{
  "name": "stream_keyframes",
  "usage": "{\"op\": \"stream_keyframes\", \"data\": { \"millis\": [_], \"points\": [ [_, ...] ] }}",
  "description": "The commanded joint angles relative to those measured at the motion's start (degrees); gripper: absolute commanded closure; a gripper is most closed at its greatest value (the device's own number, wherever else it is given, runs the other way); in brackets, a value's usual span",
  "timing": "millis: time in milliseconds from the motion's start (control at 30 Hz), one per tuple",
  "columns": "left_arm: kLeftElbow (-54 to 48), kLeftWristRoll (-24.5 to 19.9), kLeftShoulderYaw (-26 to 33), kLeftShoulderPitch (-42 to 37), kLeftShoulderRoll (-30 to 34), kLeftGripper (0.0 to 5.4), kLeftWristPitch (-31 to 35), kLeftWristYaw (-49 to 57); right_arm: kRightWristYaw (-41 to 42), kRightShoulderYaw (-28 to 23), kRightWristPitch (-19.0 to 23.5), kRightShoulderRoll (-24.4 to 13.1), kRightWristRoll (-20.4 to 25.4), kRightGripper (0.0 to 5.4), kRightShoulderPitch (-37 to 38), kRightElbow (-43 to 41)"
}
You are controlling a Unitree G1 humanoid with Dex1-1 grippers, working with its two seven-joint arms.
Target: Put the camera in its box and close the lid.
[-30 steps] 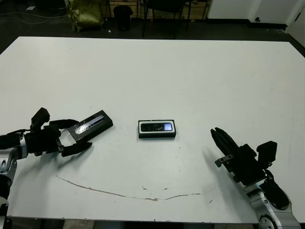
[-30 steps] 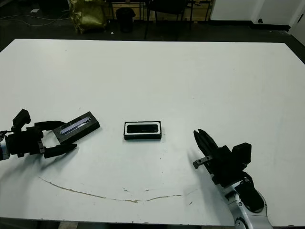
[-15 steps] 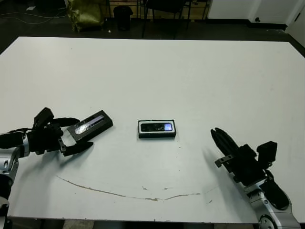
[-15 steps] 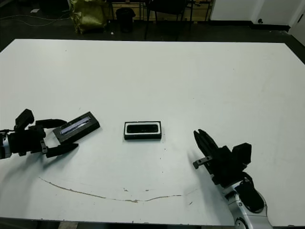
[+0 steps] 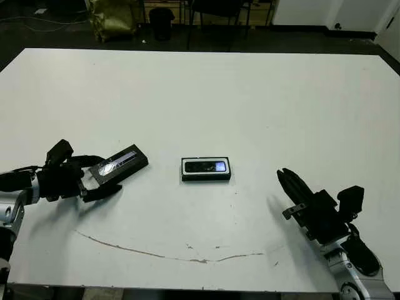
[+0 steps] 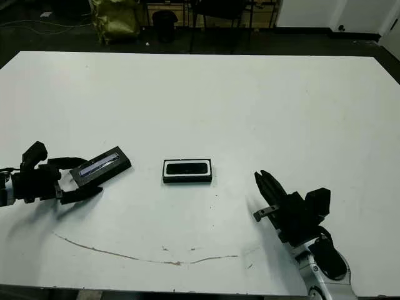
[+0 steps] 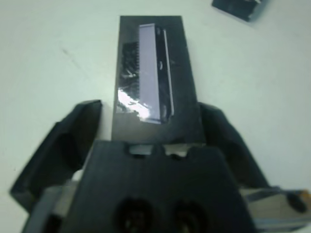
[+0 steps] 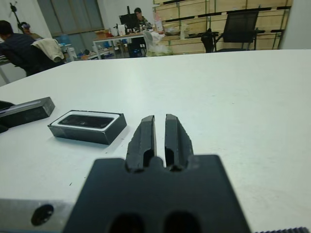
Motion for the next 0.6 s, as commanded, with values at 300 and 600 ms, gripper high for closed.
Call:
{"op": "stream_keyframes", "data": {
  "millis": [300,600],
  "points": [
    [-7.28,1.07,-1.67,3.5,3.71,2.87,7.74,0.23,0.83,-0.7,-0.09,-0.08,0.15,5.4,0.07,1.91],
    [-10.91,-2.19,-0.71,1.77,4.71,2.87,10.46,-2.71,1.49,-0.61,-0.72,-0.04,-0.17,5.4,-0.12,2.48]
  ]
}}
